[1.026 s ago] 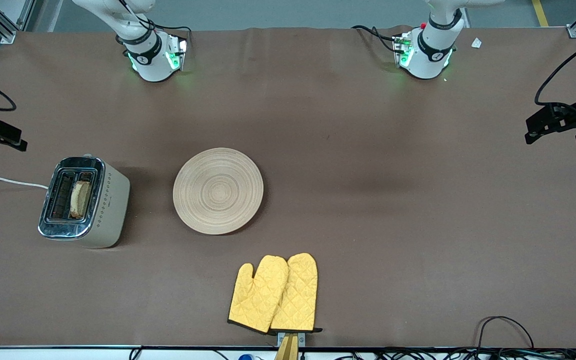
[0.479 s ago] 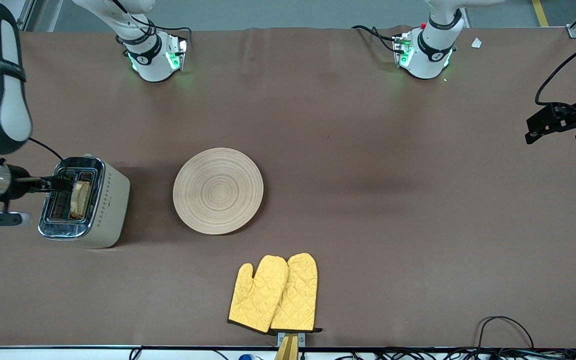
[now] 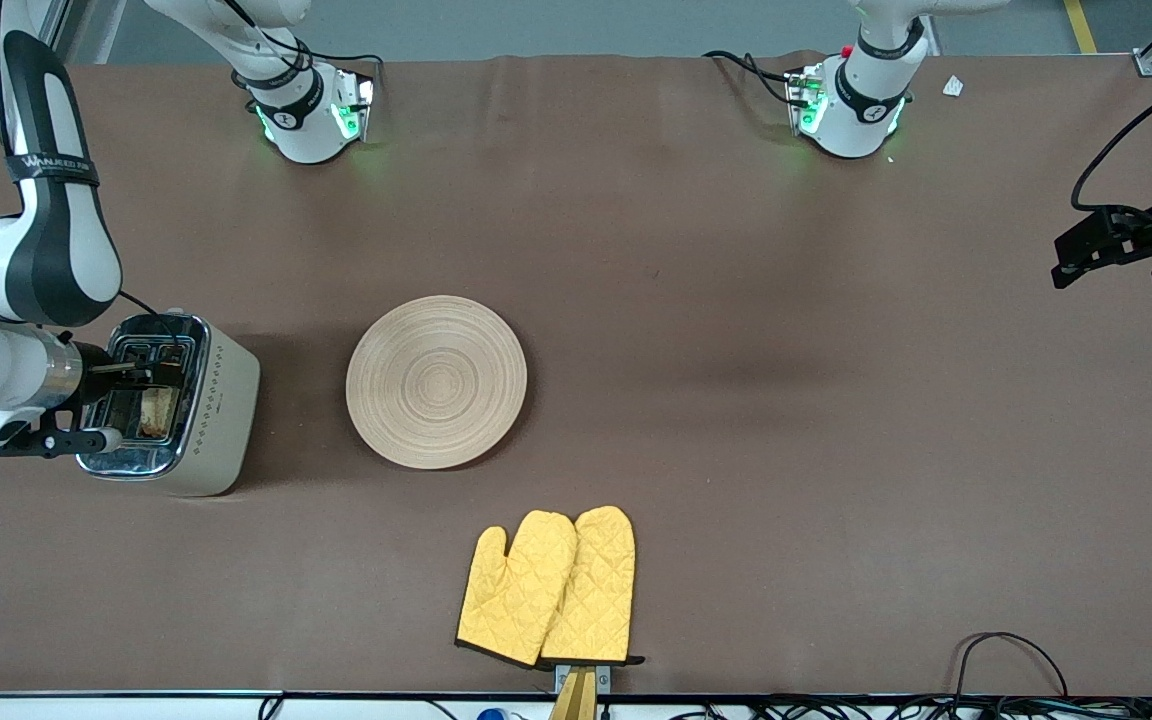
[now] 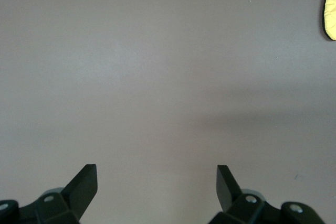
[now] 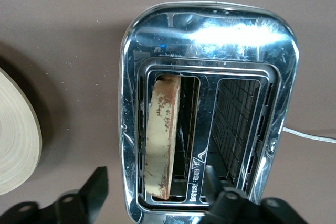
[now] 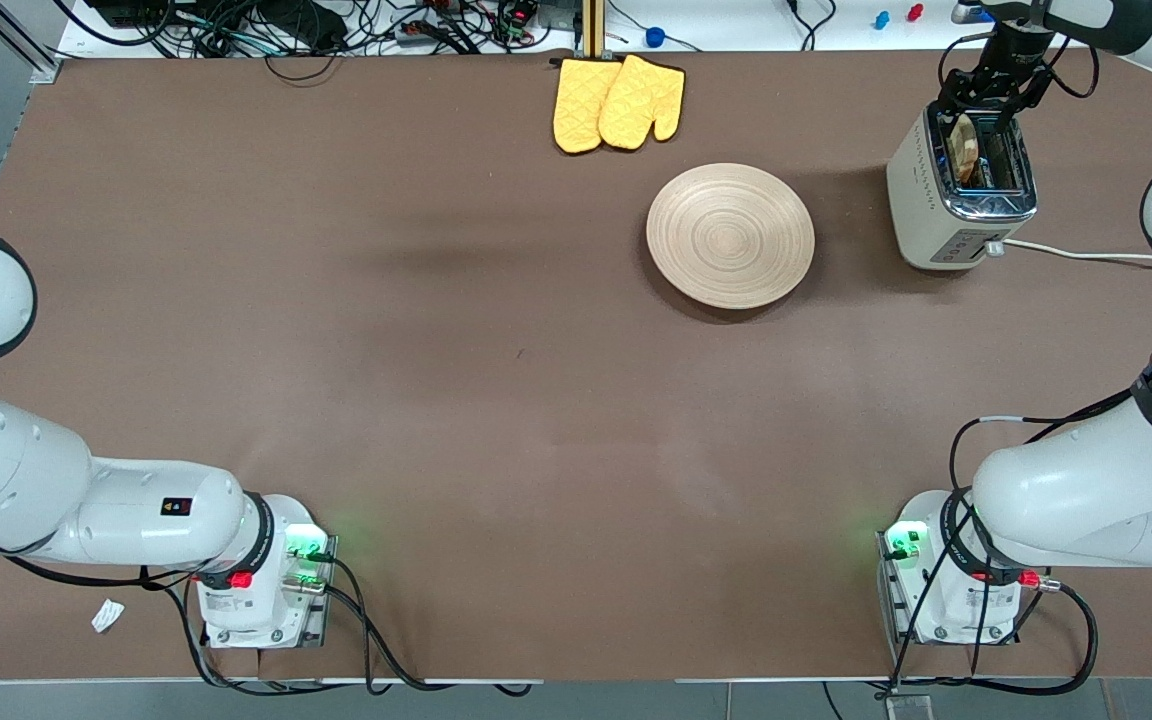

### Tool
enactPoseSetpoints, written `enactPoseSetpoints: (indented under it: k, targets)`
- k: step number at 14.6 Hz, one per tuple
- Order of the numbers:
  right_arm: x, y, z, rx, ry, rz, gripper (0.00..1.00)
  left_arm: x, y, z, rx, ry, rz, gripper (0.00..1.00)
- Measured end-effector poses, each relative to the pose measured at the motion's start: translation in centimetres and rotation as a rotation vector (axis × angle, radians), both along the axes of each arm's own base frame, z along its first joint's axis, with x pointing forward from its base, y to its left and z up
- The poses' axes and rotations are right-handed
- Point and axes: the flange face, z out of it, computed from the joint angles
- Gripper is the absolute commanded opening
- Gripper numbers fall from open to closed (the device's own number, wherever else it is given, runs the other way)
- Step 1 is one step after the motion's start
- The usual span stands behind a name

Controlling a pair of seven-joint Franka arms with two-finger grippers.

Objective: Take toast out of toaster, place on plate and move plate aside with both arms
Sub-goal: 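Grasp the bread slice in the toaster slot with the right gripper, then lift the bread out and carry it over the wooden plate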

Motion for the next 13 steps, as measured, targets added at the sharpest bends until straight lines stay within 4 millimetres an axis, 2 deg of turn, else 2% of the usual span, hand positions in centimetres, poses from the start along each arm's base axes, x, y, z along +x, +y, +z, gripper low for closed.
enactPoseSetpoints:
  k: [6, 9, 11, 13]
  targets:
    - [0.3, -0.1, -1.8, 0.003, 0.006, 0.0, 0.0, 0.0, 0.0, 0.0, 0.0, 0.0, 0.0, 1.0]
    - [0.5, -0.1, -1.6, 0.003, 0.003, 0.0, 0.0, 0.0, 0.0, 0.0, 0.0, 0.0, 0.0, 1.0]
    - [0.9, 0.3, 0.3, 0.001, -0.022, 0.005, 0.0, 0.0, 0.0, 0.0, 0.0, 0.0, 0.0, 1.0]
    - [1.2, 1.4, 4.2, -0.004, -0.075, 0.022, 0.0, 0.0, 0.0, 0.0, 0.0, 0.001, 0.0, 1.0]
